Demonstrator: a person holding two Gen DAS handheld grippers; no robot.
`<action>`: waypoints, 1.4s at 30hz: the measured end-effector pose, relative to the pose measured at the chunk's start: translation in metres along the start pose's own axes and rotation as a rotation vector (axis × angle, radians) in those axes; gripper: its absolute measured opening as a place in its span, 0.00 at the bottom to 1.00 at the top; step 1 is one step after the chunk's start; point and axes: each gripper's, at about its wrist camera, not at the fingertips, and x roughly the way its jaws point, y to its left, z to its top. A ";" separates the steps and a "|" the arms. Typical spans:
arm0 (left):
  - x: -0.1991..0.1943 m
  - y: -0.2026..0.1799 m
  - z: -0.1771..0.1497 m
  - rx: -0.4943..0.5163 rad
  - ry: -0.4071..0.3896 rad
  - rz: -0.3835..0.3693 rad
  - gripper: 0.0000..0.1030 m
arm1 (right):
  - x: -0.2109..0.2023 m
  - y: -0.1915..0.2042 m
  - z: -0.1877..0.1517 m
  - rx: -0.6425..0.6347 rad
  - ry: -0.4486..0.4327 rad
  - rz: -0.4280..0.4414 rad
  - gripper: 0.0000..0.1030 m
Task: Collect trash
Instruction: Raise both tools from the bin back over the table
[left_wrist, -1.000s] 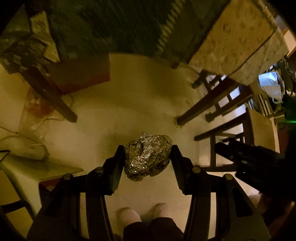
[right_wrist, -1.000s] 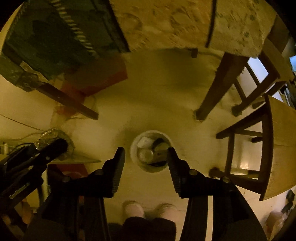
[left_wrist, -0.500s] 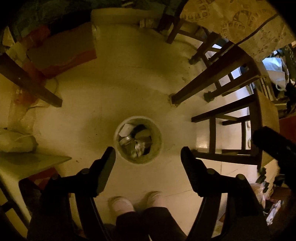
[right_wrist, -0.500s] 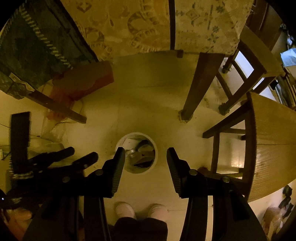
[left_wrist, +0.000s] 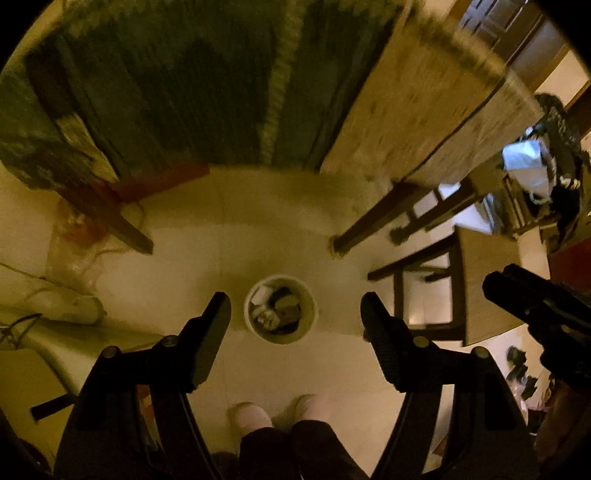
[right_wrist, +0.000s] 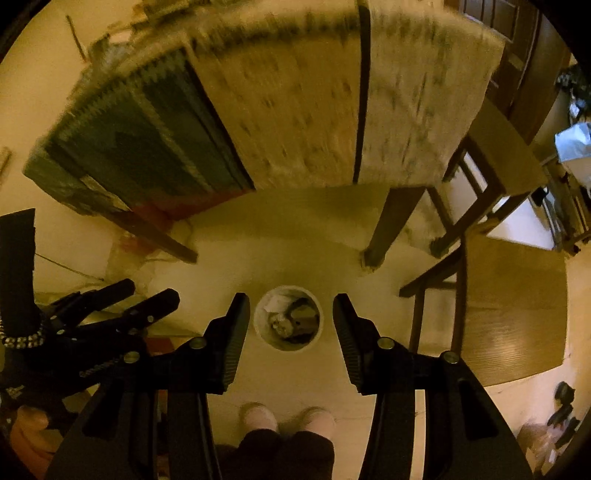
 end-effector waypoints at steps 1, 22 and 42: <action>-0.015 -0.001 0.003 -0.001 -0.019 -0.001 0.70 | -0.015 0.005 0.004 -0.004 -0.017 0.005 0.42; -0.350 -0.020 0.039 0.100 -0.545 -0.042 0.70 | -0.274 0.100 0.035 -0.076 -0.438 -0.003 0.43; -0.462 -0.004 0.037 0.149 -0.850 -0.021 0.95 | -0.373 0.134 0.040 -0.064 -0.838 -0.082 0.93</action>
